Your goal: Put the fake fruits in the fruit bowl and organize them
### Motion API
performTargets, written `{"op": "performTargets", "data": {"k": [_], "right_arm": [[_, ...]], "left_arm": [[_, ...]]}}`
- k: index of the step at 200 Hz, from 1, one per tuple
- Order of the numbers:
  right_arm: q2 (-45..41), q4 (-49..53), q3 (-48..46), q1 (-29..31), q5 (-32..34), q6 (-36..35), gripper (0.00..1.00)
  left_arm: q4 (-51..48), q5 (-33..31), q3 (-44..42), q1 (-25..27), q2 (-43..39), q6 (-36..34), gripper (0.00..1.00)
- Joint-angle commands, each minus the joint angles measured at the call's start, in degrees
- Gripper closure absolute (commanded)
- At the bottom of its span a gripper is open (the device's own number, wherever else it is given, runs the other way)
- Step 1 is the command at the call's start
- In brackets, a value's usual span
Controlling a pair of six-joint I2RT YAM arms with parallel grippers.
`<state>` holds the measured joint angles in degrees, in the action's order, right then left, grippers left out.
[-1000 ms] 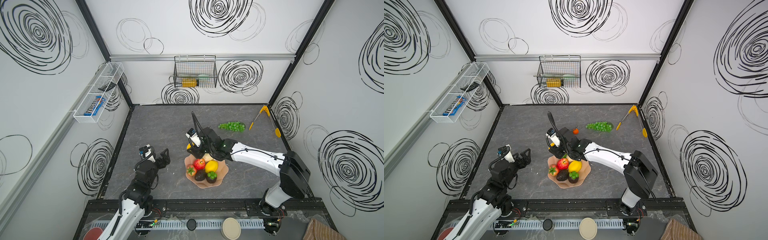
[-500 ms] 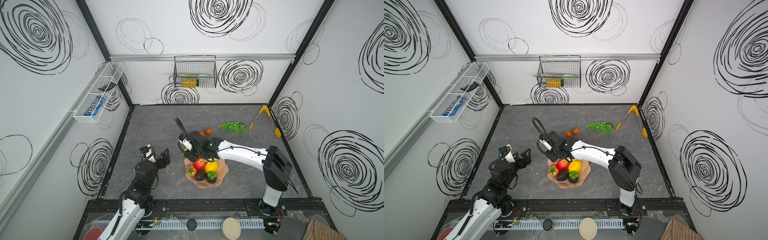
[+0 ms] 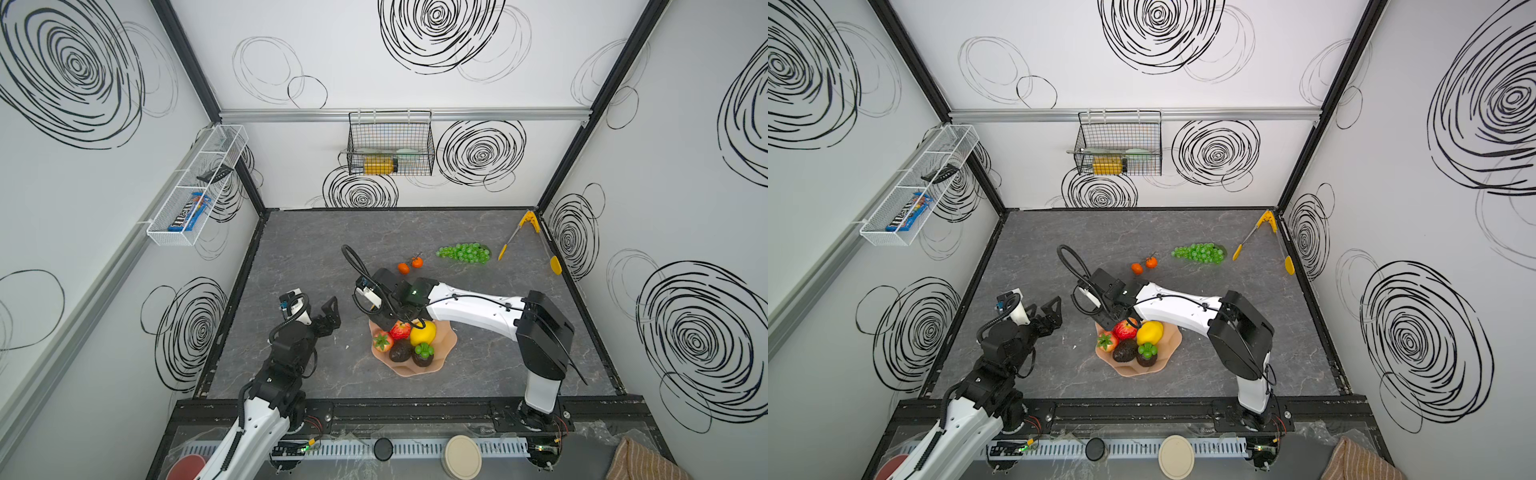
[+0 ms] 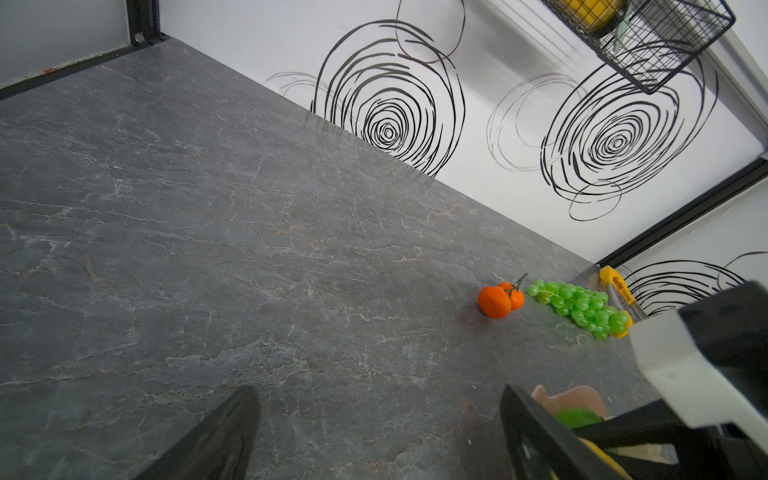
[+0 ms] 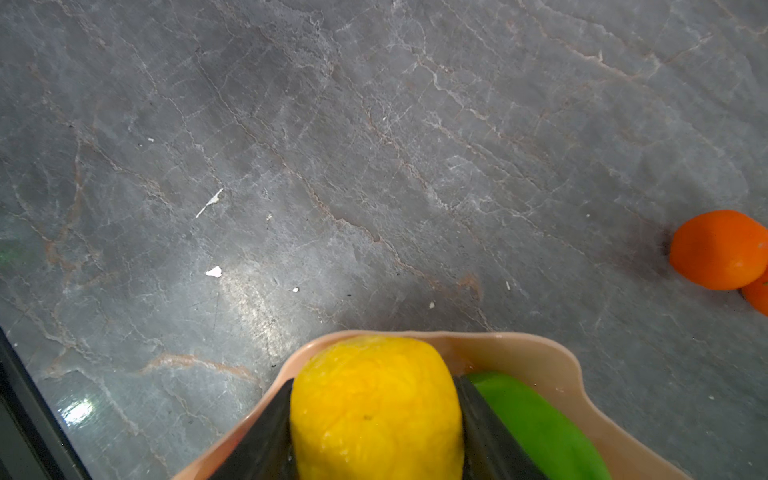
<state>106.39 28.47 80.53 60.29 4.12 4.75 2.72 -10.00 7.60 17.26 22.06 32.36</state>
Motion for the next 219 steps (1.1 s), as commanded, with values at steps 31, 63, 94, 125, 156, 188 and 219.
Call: {"op": "performTargets", "data": {"k": [31, 63, 94, 125, 156, 188, 219], "right_arm": [[0.7, 2.3, 1.2, 0.8, 0.8, 0.4, 0.43], [1.1, 2.5, 1.2, 1.1, 0.7, 0.4, 0.42], [1.2, 2.5, 1.0, 1.2, -0.1, 0.5, 0.41], [1.7, 3.4, 1.5, 1.3, 0.6, 0.7, 0.40], [1.6, 3.4, 1.5, 1.3, 0.7, 0.7, 0.39], [1.6, 3.3, 1.7, 1.3, 0.9, 0.8, 0.37], [1.4, 3.1, 1.7, 1.4, 0.6, 0.8, 0.35]], "left_arm": [[2.7, -1.2, -0.5, 0.4, -0.1, -0.8, 0.05], [2.6, -1.3, -0.4, 0.4, -0.2, -0.9, 0.05], [2.4, -1.3, -0.4, 0.4, -0.3, -0.9, 0.05], [2.4, -1.2, -0.2, 0.5, -0.4, -0.9, 0.05], [2.3, -1.3, -0.3, 0.5, -0.5, -0.9, 0.05], [2.4, -1.3, -0.2, 0.5, -0.4, -1.0, 0.05], [2.4, -1.4, -0.3, 0.6, -0.3, -1.0, 0.05]]}}
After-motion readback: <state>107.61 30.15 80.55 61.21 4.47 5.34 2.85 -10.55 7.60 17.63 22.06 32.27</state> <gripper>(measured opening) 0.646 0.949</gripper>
